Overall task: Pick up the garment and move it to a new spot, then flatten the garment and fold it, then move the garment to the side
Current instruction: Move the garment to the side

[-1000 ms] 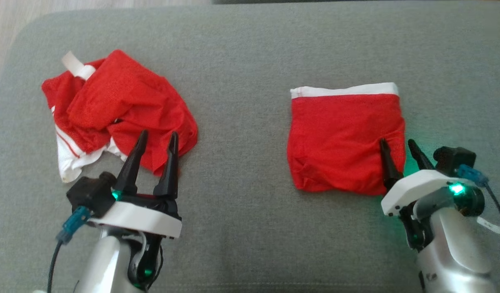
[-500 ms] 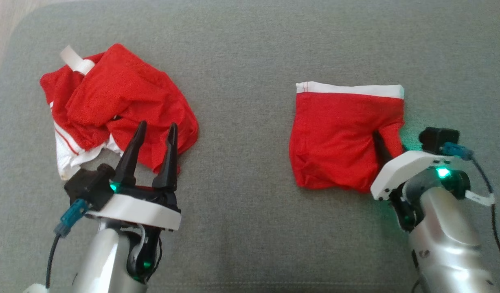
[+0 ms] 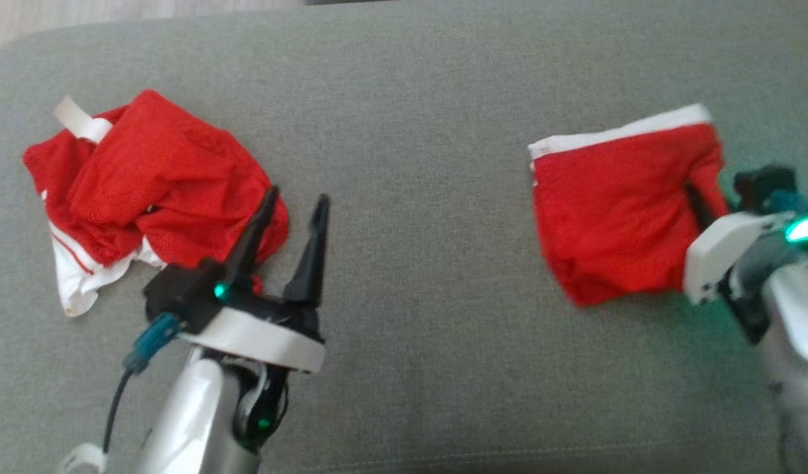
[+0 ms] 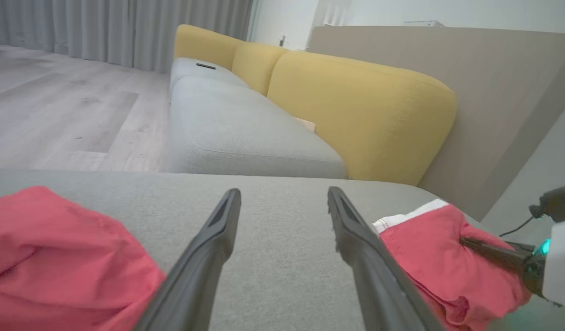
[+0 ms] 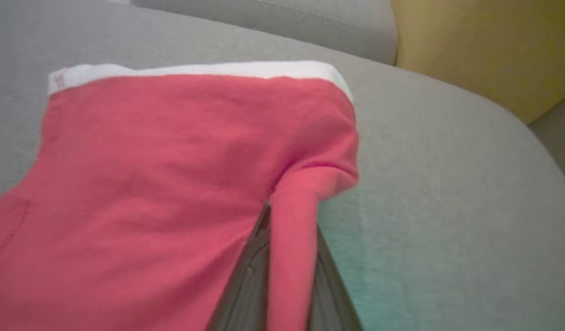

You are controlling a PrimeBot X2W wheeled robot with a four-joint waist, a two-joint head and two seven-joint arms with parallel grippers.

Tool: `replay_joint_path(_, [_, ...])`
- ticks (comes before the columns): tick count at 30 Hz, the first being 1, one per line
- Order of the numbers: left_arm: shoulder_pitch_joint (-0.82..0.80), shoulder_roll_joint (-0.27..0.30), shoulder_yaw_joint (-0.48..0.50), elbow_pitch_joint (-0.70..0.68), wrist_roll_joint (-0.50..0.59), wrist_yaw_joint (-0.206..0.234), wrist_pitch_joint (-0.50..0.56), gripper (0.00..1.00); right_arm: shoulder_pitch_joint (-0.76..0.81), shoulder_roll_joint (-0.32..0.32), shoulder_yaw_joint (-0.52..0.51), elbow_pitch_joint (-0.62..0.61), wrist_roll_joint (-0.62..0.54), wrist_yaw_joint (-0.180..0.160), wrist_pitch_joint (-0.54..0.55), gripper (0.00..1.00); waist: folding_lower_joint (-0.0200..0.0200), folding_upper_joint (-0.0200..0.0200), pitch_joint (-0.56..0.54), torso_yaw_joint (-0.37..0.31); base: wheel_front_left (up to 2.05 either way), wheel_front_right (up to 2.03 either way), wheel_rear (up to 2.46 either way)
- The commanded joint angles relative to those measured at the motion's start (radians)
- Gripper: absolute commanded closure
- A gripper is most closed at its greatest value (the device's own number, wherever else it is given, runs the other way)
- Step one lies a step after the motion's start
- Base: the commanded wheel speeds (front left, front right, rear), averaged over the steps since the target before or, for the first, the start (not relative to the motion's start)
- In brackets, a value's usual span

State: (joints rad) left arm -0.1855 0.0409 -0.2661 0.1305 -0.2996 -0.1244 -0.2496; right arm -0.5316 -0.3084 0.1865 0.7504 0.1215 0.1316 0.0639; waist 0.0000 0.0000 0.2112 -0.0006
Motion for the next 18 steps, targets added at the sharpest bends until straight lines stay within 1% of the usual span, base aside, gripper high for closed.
replay_joint_path(1, [-0.066, 0.009, 0.010, -0.041, 0.016, -0.005, -0.012, 0.00, -0.046, -0.043, 0.033, -0.046, -0.003, -0.001, 0.010, 1.00, 0.0000, 0.0000, 0.017, -0.010, 0.00, 0.00, 0.00])
replay_joint_path(6, [-0.136, 0.009, -0.096, -0.046, 0.029, -0.006, -0.012, 0.00, -0.091, -0.209, 0.107, -0.083, -0.027, -0.001, 0.038, 1.00, 0.0000, 0.0000, 0.070, -0.024, 0.00, 0.00, 0.00])
replay_joint_path(10, [-0.197, 0.009, -0.179, -0.041, 0.038, -0.006, -0.012, 0.00, -0.131, -0.297, 0.113, -0.097, -0.038, -0.001, 0.047, 1.00, 0.0000, 0.0000, 0.115, -0.041, 0.00, 0.00, 0.00])
replay_joint_path(14, [-0.240, 0.009, -0.206, -0.049, 0.025, -0.006, -0.012, 0.00, -0.164, -0.340, 0.074, -0.098, -0.052, -0.001, 0.033, 1.00, 0.0000, 0.0000, 0.148, -0.054, 0.00, 0.00, 0.00])
replay_joint_path(16, [-0.250, 0.009, -0.208, -0.054, 0.022, -0.006, -0.012, 0.00, -0.174, -0.335, 0.071, -0.102, -0.035, -0.001, 0.021, 1.00, 0.0000, 0.0000, 0.159, -0.060, 0.00, 0.00, 0.00])
replay_joint_path(18, [-0.254, 0.009, -0.212, -0.057, 0.022, -0.006, -0.012, 0.00, -0.183, -0.334, 0.065, -0.114, -0.043, -0.001, 0.014, 1.00, 0.0000, 0.0000, 0.168, -0.062, 0.00, 0.00, 0.00])
